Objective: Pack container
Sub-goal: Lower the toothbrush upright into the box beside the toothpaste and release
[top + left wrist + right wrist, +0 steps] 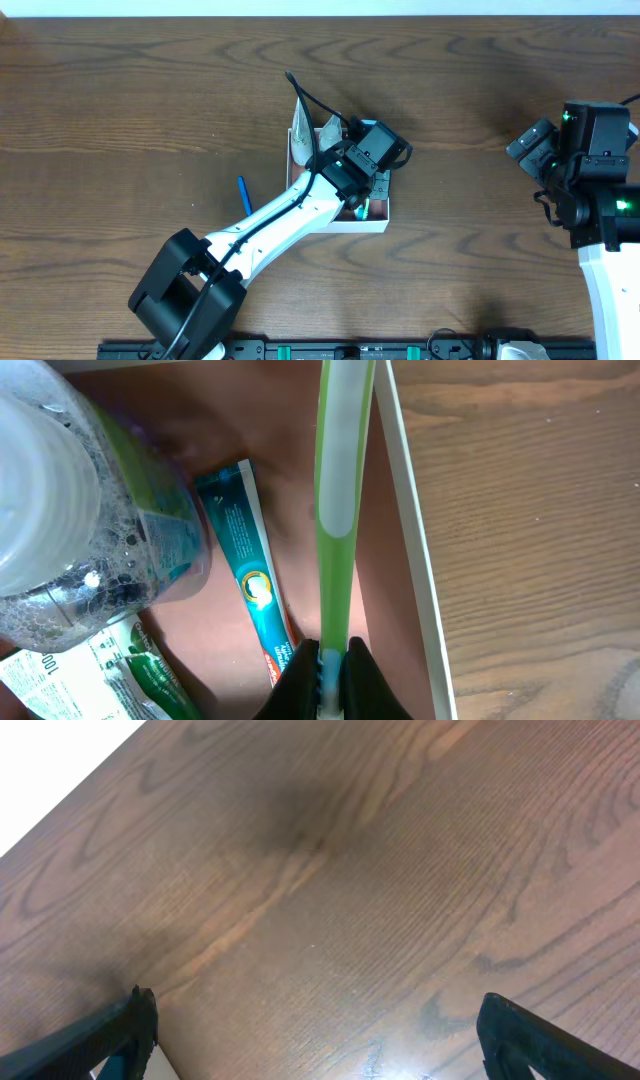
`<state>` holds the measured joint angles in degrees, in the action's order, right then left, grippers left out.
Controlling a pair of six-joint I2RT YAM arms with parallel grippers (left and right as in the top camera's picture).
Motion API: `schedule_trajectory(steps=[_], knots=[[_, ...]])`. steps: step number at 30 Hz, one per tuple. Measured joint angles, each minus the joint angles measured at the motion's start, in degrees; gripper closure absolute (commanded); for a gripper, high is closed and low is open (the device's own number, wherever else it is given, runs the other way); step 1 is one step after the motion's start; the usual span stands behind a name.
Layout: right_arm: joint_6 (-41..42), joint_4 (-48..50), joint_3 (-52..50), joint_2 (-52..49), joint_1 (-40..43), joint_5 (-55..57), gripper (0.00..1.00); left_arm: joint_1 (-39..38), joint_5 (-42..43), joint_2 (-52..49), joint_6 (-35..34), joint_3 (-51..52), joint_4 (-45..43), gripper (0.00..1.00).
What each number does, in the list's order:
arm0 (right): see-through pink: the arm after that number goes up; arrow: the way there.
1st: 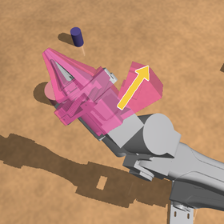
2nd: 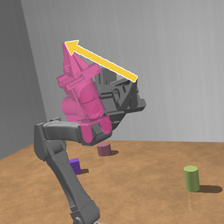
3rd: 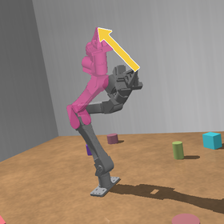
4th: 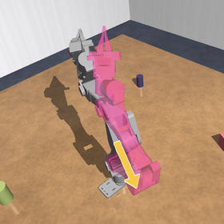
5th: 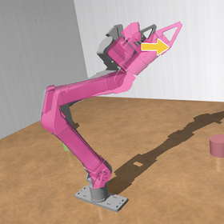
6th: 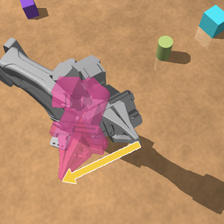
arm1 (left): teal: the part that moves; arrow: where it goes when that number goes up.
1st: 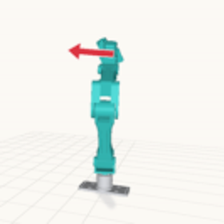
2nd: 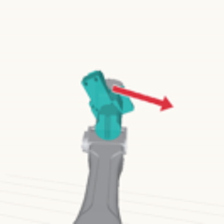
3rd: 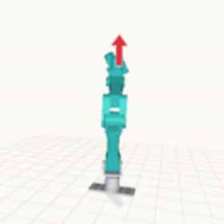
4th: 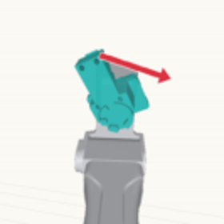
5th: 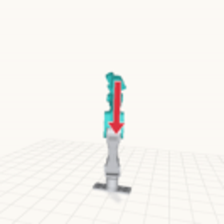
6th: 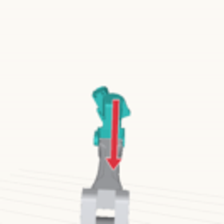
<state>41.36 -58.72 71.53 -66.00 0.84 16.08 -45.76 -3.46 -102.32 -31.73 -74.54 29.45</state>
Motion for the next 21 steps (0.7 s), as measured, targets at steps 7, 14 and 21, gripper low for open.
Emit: schedule_trajectory(steps=[7,14,21], knots=[[0.0,0.0,0.0,0.0,0.0,0.0,0.01,-0.07,0.07,0.0,-0.02,0.0,0.07,0.88],[0.0,0.0,0.0,0.0,0.0,0.0,0.01,-0.11,0.07,0.0,0.0,0.0,0.09,0.83],[0.0,0.0,0.0,0.0,0.0,0.02,0.01,-0.11,0.04,0.0,-0.02,0.0,0.09,0.83]])
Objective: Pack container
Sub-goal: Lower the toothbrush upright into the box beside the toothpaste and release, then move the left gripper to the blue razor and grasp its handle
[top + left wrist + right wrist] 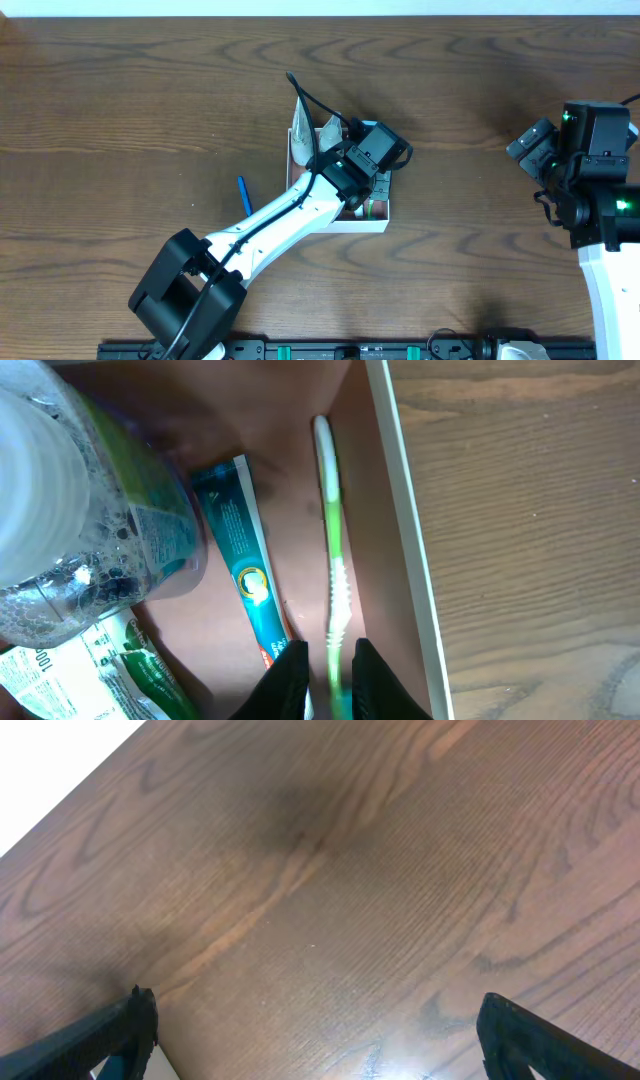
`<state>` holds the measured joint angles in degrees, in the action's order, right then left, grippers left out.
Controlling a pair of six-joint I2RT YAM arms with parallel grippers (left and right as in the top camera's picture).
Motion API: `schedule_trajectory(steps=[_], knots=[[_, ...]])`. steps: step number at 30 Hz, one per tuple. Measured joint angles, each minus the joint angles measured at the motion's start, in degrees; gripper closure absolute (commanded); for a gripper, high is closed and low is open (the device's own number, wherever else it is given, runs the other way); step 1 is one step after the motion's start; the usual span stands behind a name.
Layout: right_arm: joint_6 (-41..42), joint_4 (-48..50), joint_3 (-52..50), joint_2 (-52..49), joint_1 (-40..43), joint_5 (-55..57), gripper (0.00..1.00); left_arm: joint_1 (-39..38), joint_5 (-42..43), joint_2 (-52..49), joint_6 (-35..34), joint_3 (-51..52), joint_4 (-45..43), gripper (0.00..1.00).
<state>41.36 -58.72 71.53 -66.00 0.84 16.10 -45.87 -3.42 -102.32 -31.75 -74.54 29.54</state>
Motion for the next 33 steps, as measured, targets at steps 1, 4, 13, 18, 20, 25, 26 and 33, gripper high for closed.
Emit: schedule_trajectory(steps=[1,4,13,18,20,25,26,33], knots=[[0.0,0.0,0.0,0.0,0.0,0.0,0.01,0.0,-0.02,0.0,0.02,0.0,0.0,0.83],[0.0,0.0,0.0,0.0,0.0,0.0,0.01,0.0,-0.5,0.0,0.55,0.0,0.02,0.83],[0.0,-0.02,0.0,0.0,0.0,0.0,0.01,2.45,-1.44,4.74,6.73,0.02,7.67,0.76],[0.0,-0.02,0.0,0.0,0.0,0.0,0.01,6.43,-2.58,17.31,9.73,-0.13,17.66,0.63],[0.0,0.0,0.0,0.0,0.0,0.0,0.01,9.4,-3.67,22.27,9.79,-0.31,23.26,0.62],[0.0,-0.02,0.0,0.0,0.0,0.0,0.01,18.12,-6.49,27.47,10.4,-0.37,33.33,0.57],[0.0,-0.02,0.0,0.0,0.0,0.0,0.01,20.13,-6.56,27.54,10.49,-0.26,34.03,0.57],[0.0,0.02,0.0,0.0,0.0,-0.02,0.01,28.55,-4.63,26.23,9.51,6.95,27.23,0.57]])
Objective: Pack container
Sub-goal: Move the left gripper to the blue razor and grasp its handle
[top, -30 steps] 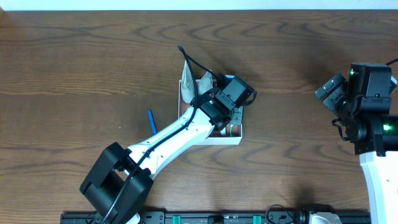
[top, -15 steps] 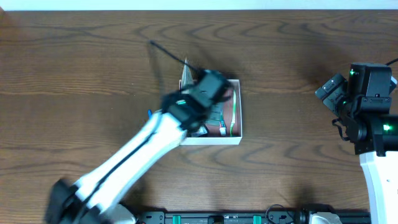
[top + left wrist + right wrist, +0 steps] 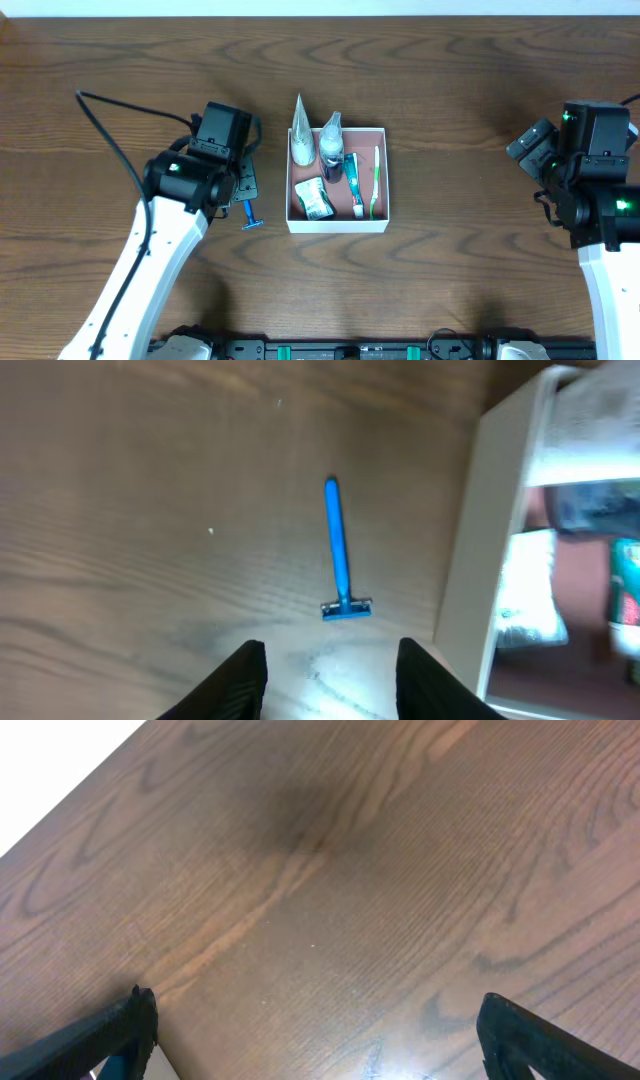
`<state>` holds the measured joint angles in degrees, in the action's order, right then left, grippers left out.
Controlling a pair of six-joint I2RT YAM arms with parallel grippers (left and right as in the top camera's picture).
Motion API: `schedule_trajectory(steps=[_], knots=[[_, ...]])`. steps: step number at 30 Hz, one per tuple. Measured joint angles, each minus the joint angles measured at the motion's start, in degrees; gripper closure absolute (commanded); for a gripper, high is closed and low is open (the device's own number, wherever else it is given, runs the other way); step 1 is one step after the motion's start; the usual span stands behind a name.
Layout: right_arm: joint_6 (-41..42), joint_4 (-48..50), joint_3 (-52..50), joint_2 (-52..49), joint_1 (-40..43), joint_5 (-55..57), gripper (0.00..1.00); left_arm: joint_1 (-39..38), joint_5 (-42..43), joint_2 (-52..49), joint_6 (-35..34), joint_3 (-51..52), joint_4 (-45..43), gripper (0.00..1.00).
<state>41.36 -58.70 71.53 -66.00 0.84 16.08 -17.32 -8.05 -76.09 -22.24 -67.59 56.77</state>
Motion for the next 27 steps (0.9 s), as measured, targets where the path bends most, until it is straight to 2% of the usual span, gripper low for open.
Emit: schedule_trajectory(steps=[10,27], knots=[[0.0,-0.02,0.0,0.0,0.0,0.0,0.01,2.64,2.6,-8.22,-4.81,16.06,-13.29,0.57],[0.0,-0.02,0.0,0.0,0.0,0.02,0.01,2.64,3.82,-17.64,-6.1,17.11,-21.9,0.57]])
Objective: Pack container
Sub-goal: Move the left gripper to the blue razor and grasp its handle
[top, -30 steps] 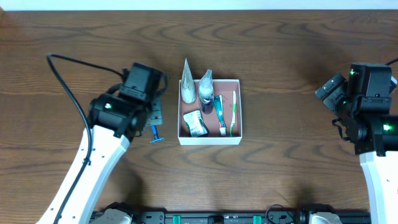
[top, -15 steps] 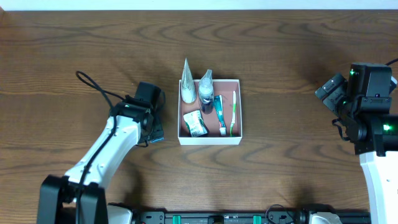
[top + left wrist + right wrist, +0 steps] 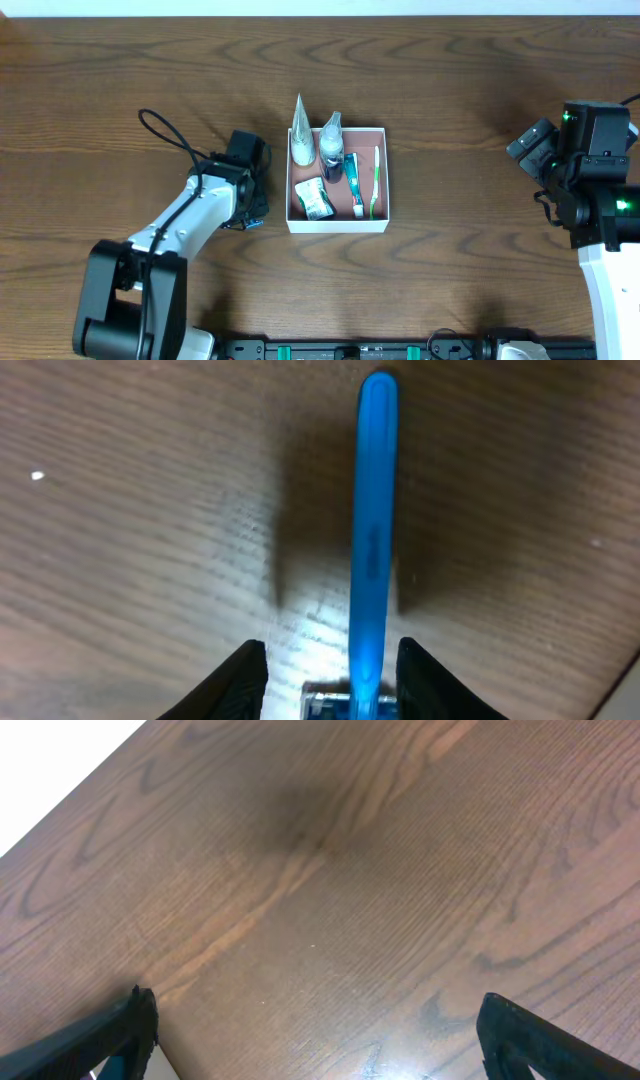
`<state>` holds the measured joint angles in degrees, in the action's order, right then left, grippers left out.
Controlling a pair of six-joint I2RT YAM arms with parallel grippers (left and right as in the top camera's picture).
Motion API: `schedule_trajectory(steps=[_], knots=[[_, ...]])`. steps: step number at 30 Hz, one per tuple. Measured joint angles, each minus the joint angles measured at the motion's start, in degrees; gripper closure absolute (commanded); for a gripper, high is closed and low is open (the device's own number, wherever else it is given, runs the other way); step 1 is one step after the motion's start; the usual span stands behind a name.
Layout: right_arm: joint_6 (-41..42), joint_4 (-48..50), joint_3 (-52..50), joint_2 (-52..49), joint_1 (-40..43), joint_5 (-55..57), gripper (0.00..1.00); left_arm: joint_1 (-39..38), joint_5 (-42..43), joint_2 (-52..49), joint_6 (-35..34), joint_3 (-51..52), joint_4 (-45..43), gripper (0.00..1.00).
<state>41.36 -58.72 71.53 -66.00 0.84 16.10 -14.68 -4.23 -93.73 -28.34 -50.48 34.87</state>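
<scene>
A white box in the middle of the table holds a green toothbrush, a toothpaste tube, a small bottle, a cone-shaped pouch and a green-white packet. Left of the box a blue razor lies on the wood. My left gripper stands open low over it, one finger on each side of the handle near the razor's head. In the overhead view my left gripper covers most of the razor. My right gripper is open over bare wood, far right.
The right arm stands at the table's right edge, well away from the box. The box's left wall is a short way to the right of the razor. A cable loops behind the left arm.
My left gripper was higher above the table, with the whole razor in view. Now it sits low, its open fingers either side of the razor's handle. The right arm has not moved.
My left gripper was shut on the green toothbrush inside the box. Then it was open, the toothbrush lying along the box's right wall. Then it was left of the box, above the blue razor, and now it straddles the razor, open.
</scene>
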Motion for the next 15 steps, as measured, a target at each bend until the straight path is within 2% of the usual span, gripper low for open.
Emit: schedule_trajectory(steps=[12,15], knots=[[0.0,0.0,0.0,0.0,0.0,0.0,0.01,0.0,0.68,-2.93,-0.17,0.0,-2.25,0.59],[0.0,0.0,0.0,0.0,0.0,-0.02,0.01,0.0,0.85,-2.95,-0.33,0.0,-2.49,0.73]])
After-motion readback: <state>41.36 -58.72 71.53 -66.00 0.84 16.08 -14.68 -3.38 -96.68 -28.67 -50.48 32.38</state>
